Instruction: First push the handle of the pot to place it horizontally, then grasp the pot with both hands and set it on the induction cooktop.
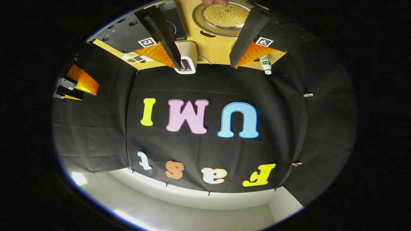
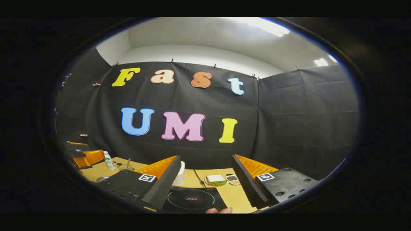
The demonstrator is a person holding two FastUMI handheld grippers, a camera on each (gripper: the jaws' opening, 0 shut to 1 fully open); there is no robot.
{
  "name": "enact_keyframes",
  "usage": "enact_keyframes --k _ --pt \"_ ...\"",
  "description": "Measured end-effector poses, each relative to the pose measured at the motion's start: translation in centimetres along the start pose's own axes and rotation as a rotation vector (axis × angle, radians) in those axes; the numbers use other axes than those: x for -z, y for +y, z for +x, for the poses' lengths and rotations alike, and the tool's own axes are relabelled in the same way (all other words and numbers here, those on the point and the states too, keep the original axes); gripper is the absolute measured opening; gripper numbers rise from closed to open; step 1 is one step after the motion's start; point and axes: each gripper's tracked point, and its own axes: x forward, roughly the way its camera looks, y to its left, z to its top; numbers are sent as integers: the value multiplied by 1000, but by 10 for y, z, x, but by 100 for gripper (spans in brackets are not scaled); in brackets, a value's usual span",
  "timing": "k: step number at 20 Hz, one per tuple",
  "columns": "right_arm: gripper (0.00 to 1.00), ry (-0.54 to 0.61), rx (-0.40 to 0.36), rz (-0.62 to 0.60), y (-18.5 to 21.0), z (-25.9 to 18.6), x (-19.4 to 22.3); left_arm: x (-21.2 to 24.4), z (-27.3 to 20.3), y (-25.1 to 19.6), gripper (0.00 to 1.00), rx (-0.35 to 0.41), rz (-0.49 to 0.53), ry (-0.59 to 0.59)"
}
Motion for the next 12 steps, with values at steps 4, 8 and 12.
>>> enact_keyframes --k 4,8,12 --pt "97 -6 -1 -17 -6 -5 -2 0 -12 11 95 -23 0 -15" --pt "97 -16 -6 3 -12 -11 -6 0 -26 23 95 -47 12 -22" --pt "97 -11 -20 -27 -17 -9 2 1 -34 31 95 -60 26 -22"
